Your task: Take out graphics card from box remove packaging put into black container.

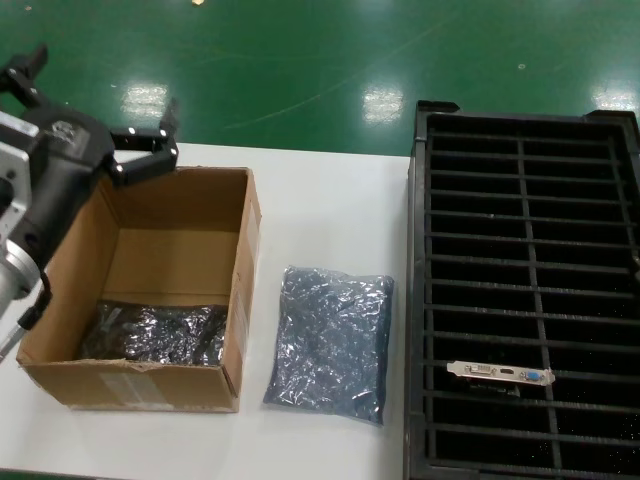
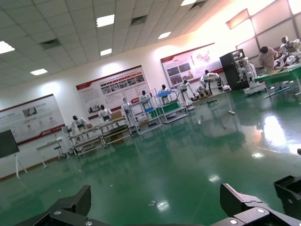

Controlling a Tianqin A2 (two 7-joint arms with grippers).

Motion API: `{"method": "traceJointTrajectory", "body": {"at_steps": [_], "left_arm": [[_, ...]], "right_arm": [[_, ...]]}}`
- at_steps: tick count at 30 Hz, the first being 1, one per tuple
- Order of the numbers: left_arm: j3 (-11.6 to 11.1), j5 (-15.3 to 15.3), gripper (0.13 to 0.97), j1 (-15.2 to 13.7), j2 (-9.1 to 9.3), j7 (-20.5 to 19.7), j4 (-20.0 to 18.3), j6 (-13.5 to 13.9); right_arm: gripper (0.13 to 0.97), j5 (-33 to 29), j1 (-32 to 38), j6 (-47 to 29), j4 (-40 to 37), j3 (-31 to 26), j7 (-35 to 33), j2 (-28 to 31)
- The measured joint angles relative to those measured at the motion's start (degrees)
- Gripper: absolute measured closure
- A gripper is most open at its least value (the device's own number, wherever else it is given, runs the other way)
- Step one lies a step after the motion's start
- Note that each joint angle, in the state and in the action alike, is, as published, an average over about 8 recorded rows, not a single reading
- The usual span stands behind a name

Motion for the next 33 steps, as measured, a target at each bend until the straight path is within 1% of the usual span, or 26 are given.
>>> {"method": "traceJointTrajectory", "body": {"at_steps": [33], "left_arm": [[7.9,-27.9,0.132,13.6,0.71,18.8,7.0,-16.7]], "right_arm": [[0.129,10.4,-5.1,11.2,1.7,-6.1,-16.9,-9.1]]}}
